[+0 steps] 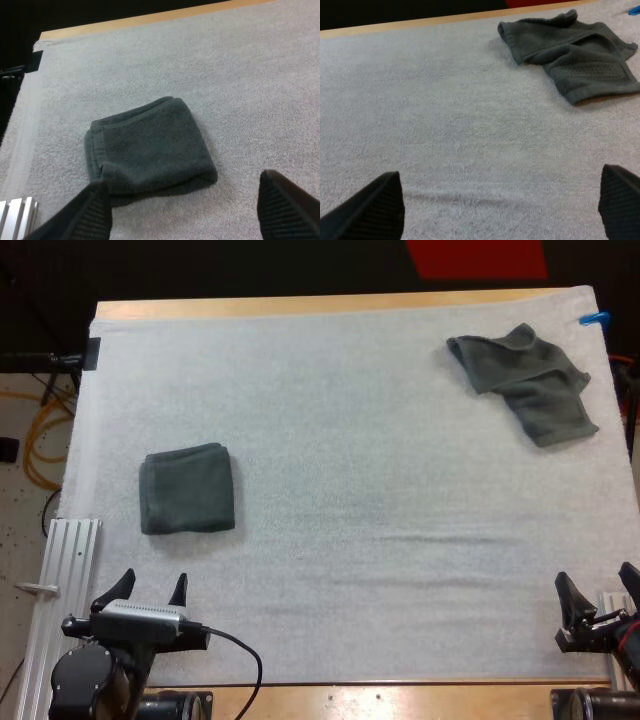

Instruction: Pick towel from pile fold and stack

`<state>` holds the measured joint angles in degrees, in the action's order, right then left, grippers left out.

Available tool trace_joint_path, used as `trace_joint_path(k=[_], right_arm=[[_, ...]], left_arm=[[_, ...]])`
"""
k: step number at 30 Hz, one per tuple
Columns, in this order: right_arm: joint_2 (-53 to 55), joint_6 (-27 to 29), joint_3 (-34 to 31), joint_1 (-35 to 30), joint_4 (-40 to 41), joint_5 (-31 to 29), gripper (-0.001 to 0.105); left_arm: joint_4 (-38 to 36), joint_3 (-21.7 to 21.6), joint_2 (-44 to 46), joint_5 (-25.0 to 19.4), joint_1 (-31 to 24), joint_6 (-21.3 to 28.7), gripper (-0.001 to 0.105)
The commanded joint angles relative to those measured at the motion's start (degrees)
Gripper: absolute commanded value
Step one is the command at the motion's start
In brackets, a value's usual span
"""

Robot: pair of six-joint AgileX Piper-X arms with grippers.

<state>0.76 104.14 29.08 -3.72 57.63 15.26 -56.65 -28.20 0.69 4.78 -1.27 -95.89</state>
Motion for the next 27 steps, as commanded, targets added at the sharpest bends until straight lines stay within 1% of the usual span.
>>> trace_joint_path(k=[1, 11, 13, 15, 17, 22, 25, 27], right_arm=[[2.2, -0.2, 0.1, 0.1, -0.4, 0.0, 0.077], [2.2, -0.8, 0.1, 0.1, -0.9, 0.0, 0.077], [2.1, -1.6, 0.1, 0.1, -1.6, -0.1, 0.077], [1.8, -2.5, 0.3, 0.1, -1.8, -0.6, 0.077], [0.7, -2.9, 1.1, 0.1, -1.5, -1.2, 0.077], [-4.1, -2.9, 4.5, 0.1, -1.3, -1.2, 0.077], [-7.7, -2.9, 7.2, 0.1, -1.3, -1.2, 0.077], [-10.3, -2.9, 9.2, 0.1, -1.3, -0.4, 0.077]], left_arm=[[0.6, -0.1, 8.0, 0.2, 0.0, -0.6, 0.060], [0.6, -0.1, 8.0, 0.2, 0.0, -0.6, 0.060], [0.9, -0.2, 8.0, 1.3, 0.0, -0.6, 0.060], [1.1, -0.7, 7.6, 3.7, 0.0, -0.6, 0.060], [1.0, -2.2, 6.3, 6.3, 0.0, -0.6, 0.060], [1.0, -7.1, 1.0, 6.9, 0.0, -0.6, 0.060], [1.0, -10.5, -3.5, 10.1, 0.2, -0.6, 0.060], [1.2, -12.4, -6.5, 14.2, 0.6, -0.6, 0.060]])
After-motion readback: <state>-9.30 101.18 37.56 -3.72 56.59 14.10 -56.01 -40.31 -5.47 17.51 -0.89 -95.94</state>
